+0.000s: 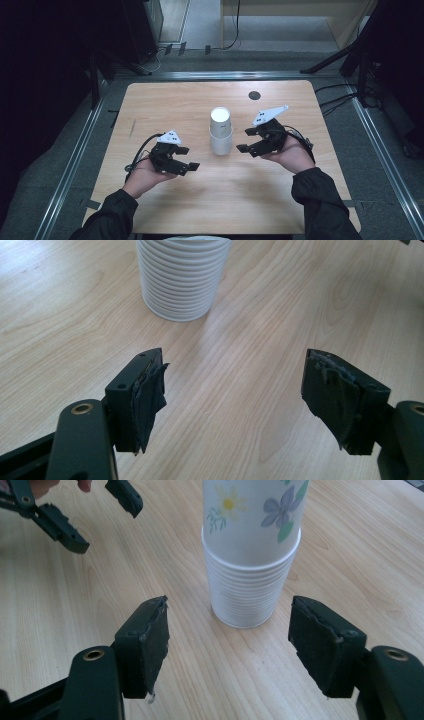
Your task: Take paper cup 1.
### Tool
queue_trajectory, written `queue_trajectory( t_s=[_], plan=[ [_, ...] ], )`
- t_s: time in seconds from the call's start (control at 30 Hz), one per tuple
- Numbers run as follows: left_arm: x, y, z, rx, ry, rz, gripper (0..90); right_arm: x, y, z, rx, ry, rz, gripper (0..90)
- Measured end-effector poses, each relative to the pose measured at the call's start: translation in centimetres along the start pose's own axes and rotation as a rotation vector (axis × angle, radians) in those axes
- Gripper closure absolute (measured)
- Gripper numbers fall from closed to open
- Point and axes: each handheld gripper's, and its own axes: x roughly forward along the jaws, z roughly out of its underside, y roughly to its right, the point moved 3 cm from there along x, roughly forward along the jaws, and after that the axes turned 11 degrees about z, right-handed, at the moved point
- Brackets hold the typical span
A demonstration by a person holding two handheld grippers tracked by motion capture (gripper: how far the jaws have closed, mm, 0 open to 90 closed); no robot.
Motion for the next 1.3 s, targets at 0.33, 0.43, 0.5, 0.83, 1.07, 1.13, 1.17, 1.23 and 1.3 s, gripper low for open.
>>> queue_trajectory(
  t_s=[0.33,0.43,0.5,0.83,1.07,1.13,1.17,1.23,1.3],
  plan=[
    [-0.4,0.7,0.2,-0.016,-0.009,0.043,24.1,0.9,1.0,-2.3,-0.027,-0.012,-0.017,32.7],
    [-0.4,0.9,0.4,-0.019,-0.011,0.044,23.7,1.3,1.1,-2.9,-0.045,-0.017,-0.035,31.2],
    [-0.5,1.0,0.5,-0.021,-0.011,0.045,23.4,1.5,1.2,-3.3,-0.055,-0.022,-0.042,29.8],
    [-0.6,1.4,1.1,-0.031,-0.025,0.064,23.2,2.9,1.7,-5.1,-0.116,-0.077,-0.047,26.0],
    [-0.9,1.5,1.5,-0.039,-0.021,0.064,22.9,3.9,1.7,-6.2,-0.140,-0.101,-0.069,24.2],
    [-0.9,1.5,1.6,-0.039,-0.022,0.062,22.8,4.2,1.6,-6.6,-0.154,-0.100,-0.068,24.2],
    [-0.9,1.6,1.6,-0.038,-0.020,0.063,22.7,4.3,1.5,-6.8,-0.156,-0.100,-0.068,24.2],
    [-0.9,1.7,1.7,-0.032,-0.021,0.059,22.8,4.6,1.5,-7.1,-0.151,-0.101,-0.069,24.2],
    [-1.0,1.8,1.7,-0.034,-0.015,0.065,22.9,4.9,1.6,-7.5,-0.152,-0.112,-0.067,24.2]
  ],
)
